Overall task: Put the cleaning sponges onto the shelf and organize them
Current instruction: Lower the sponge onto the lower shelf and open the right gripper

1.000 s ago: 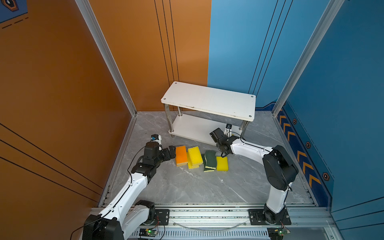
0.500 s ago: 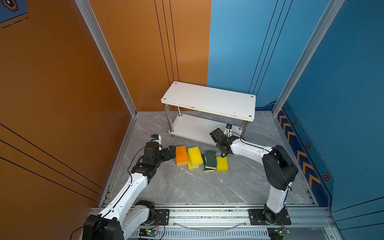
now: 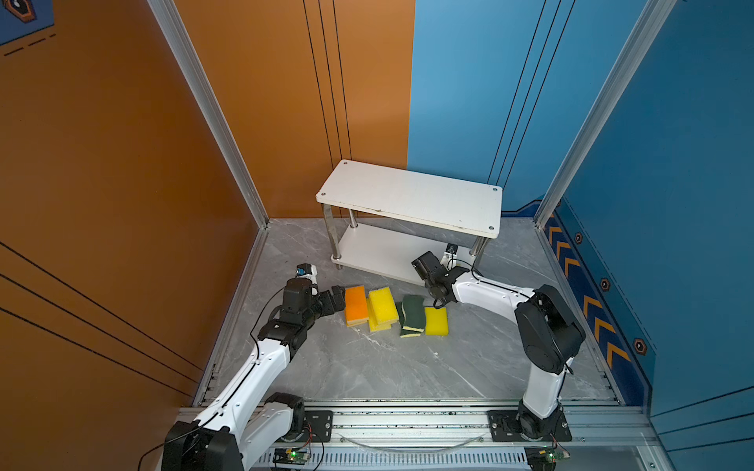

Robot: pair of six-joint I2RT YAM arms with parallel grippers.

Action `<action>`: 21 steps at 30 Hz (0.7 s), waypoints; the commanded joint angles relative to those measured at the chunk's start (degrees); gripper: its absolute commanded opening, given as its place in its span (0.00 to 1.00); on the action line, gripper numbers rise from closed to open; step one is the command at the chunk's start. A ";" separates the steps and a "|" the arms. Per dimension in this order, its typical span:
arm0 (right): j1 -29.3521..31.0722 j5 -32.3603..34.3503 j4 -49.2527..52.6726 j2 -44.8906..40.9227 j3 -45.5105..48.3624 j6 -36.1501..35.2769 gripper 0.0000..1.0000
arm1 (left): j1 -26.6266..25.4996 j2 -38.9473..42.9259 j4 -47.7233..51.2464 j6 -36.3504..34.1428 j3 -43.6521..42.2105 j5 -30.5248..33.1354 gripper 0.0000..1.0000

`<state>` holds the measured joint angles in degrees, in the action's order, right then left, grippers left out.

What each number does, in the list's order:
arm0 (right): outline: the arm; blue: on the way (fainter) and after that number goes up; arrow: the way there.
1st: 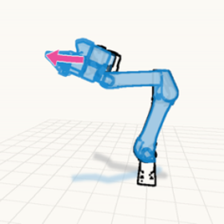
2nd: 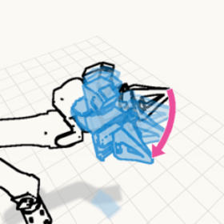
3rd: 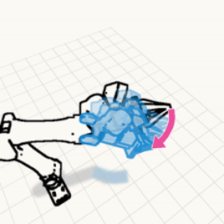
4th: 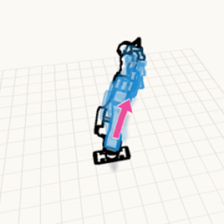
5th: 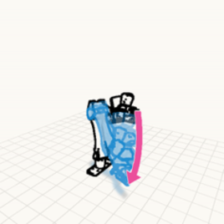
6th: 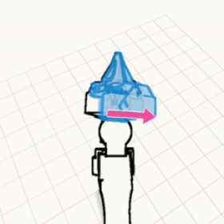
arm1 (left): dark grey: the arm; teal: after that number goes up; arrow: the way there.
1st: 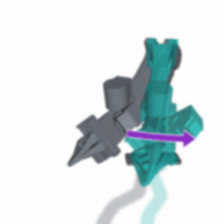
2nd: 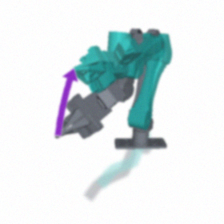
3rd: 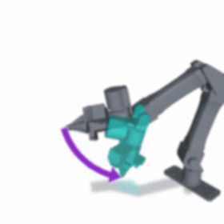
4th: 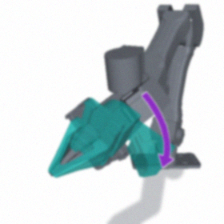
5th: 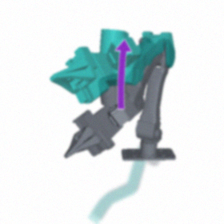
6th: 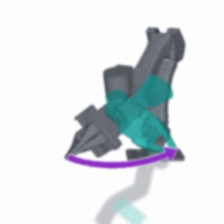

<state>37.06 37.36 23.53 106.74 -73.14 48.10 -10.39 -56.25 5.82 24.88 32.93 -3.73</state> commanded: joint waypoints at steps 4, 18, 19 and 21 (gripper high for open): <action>-0.27 1.70 2.09 0.23 -0.11 1.30 0.73 | 0.67 0.16 0.06 -0.98 0.56 -0.47 0.98; 1.04 4.11 1.87 -1.61 0.02 0.26 0.76 | 0.73 0.31 -0.11 -0.80 0.61 -0.84 0.98; 1.13 4.25 1.87 -1.76 0.12 0.24 0.76 | 0.74 0.35 -0.11 -0.80 0.57 -0.93 0.98; 1.34 4.68 1.87 -2.16 0.26 0.24 0.77 | 0.76 0.43 -0.06 -0.77 0.60 -0.93 0.97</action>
<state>37.98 39.35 23.55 106.72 -73.14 48.45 -10.11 -56.25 5.82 24.91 32.93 -3.73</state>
